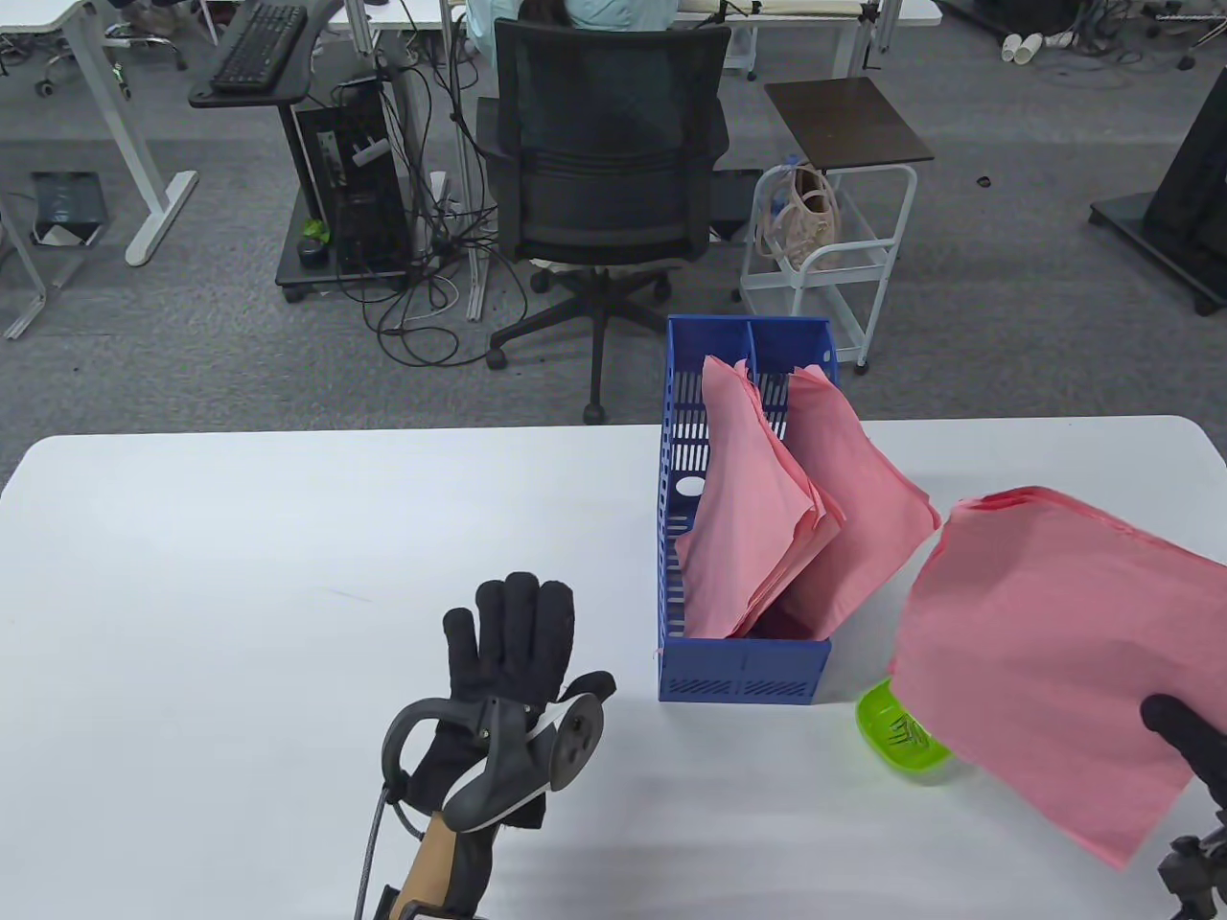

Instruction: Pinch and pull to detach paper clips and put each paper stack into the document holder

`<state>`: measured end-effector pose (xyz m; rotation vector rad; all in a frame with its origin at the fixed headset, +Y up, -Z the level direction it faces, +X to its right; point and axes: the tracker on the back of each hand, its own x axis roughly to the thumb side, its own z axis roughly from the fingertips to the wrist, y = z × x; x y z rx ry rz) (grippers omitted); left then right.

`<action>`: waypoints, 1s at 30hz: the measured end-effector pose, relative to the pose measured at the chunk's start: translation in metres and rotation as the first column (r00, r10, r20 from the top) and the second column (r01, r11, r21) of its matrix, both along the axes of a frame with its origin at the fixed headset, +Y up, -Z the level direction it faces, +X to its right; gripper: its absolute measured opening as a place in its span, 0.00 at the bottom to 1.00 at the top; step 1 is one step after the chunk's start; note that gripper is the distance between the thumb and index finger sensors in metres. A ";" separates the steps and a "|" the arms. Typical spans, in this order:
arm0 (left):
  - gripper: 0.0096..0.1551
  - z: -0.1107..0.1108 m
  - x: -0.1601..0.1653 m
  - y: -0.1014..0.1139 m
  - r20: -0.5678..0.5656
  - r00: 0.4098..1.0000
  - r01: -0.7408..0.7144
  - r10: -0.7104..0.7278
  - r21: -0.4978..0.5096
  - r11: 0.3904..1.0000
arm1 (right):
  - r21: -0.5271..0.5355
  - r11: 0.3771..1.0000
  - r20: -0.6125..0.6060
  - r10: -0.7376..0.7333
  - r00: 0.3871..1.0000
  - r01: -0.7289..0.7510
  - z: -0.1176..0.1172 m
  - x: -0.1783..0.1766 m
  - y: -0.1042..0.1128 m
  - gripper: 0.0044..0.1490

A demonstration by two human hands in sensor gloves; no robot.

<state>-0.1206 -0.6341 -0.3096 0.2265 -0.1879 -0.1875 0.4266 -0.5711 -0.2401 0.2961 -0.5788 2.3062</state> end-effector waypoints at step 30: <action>0.55 -0.008 -0.026 -0.047 -0.014 0.998 0.063 -0.065 -0.074 0.995 | 0.091 0.967 -0.050 -0.234 0.971 0.238 -0.129 -0.165 -0.029 0.29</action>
